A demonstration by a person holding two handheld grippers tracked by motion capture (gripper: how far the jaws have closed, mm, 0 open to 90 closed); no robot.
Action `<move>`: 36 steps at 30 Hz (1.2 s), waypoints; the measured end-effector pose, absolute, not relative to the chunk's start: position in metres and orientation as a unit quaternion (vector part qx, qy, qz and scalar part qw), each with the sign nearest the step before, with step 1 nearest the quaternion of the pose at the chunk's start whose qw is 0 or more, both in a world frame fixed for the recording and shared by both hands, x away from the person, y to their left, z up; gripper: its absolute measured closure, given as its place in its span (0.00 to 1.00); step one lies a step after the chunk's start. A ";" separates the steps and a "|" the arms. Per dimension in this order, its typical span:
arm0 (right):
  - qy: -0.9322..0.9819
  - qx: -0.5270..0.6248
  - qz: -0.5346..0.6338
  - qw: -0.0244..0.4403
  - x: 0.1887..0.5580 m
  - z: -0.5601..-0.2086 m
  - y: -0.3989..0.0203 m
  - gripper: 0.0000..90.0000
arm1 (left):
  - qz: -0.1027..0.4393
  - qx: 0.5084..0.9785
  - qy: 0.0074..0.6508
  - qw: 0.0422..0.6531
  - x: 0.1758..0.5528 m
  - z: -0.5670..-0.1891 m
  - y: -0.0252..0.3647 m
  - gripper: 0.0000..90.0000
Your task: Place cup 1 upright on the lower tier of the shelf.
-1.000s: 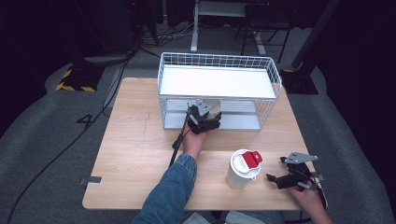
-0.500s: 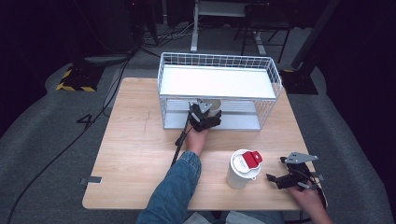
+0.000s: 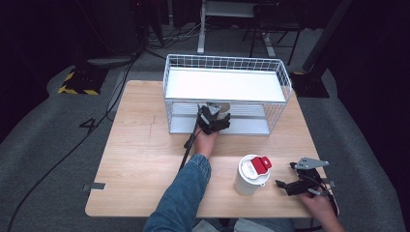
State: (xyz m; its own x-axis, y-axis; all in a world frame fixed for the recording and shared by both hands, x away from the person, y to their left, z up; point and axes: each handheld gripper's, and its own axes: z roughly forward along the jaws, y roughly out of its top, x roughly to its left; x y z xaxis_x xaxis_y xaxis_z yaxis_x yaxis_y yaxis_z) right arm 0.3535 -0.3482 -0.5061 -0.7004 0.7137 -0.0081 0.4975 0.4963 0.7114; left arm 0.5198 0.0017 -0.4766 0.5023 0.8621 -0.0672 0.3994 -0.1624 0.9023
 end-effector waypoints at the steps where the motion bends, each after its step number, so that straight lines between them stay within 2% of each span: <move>1: 0.851 0.356 0.354 0.153 0.354 -0.506 -0.348 0.01 | 0.240 0.724 0.437 0.476 0.520 -0.477 0.003 0.22; 3: 0.851 0.356 0.354 0.153 0.354 -0.506 -0.348 0.01 | 0.247 0.727 0.438 0.467 0.522 -0.479 0.003 0.16; 5: 0.851 0.356 0.354 0.153 0.354 -0.506 -0.348 0.01 | 0.235 0.725 0.443 0.472 0.523 -0.482 0.004 0.15; 8: 0.851 0.356 0.354 0.152 0.354 -0.506 -0.348 0.01 | 0.227 0.722 0.444 0.479 0.522 -0.483 0.005 0.04; 12: 0.851 0.356 0.354 0.153 0.354 -0.506 -0.348 0.01 | 0.222 0.722 0.443 0.482 0.519 -0.482 0.008 0.00; 26: 0.851 0.356 0.354 0.153 0.354 -0.506 -0.348 0.01 | 0.222 0.727 0.422 0.494 0.502 -0.467 0.023 0.00; 36: 0.851 0.356 0.354 0.152 0.354 -0.506 -0.348 0.01 | 0.228 0.726 0.410 0.503 0.475 -0.452 0.038 0.00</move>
State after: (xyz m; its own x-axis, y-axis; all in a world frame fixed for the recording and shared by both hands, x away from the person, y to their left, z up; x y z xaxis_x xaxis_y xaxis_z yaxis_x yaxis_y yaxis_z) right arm 0.3536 -0.3479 -0.5061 -0.7001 0.7140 -0.0074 0.4984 0.4961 0.7109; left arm 0.4746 0.0376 -0.4519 0.5589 0.8253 -0.0812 0.3655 -0.1573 0.9174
